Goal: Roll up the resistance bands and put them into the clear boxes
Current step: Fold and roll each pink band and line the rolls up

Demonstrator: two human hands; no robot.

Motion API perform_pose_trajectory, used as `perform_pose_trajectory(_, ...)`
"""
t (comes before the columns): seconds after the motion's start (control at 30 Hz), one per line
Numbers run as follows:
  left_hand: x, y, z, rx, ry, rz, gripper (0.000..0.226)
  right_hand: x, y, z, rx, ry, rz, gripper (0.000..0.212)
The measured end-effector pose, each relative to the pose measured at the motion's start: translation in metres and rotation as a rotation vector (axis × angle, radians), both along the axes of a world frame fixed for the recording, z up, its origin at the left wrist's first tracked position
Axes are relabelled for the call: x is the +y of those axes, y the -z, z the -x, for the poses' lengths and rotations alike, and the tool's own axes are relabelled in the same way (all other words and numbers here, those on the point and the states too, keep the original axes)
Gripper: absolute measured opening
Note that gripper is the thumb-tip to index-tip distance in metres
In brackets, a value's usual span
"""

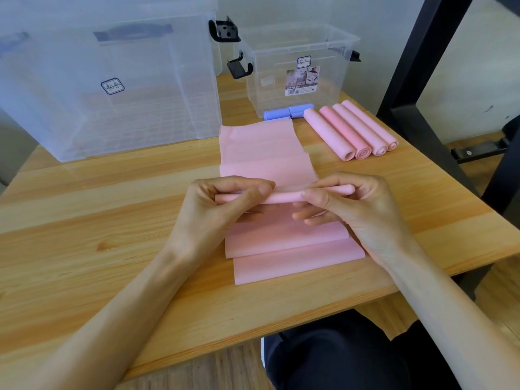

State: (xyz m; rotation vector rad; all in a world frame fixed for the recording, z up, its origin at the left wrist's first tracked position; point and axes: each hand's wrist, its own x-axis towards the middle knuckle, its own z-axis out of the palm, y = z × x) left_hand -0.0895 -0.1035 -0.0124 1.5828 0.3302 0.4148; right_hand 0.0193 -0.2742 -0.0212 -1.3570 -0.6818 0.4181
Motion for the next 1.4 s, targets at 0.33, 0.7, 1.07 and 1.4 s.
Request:
perform_pose_trajectory(0.33,-0.0003,0.0017,0.0002,-0.026,-0.020,-0.102,0.010,0.0000,0.0004,-0.0010,0.064,-0.052,0.016,0.019)
perform_pose_trajectory(0.7,0.0019,0.0032,-0.0012,0.017,-0.010,-0.086,0.014,0.0030,0.0008,-0.0005,0.030,0.039,0.026,0.017)
perform_pose_trajectory(1.07,0.0015,0.0020,0.0005,0.003,0.062,-0.001,0.022,0.0008,-0.0003,-0.0003,0.039,-0.009,-0.001,0.020)
perform_pose_trajectory(1.4,0.0006,0.0017,0.0001,-0.008,0.054,-0.029,0.025,-0.0002,-0.0012,0.0004,0.018,0.022,0.020,0.018)
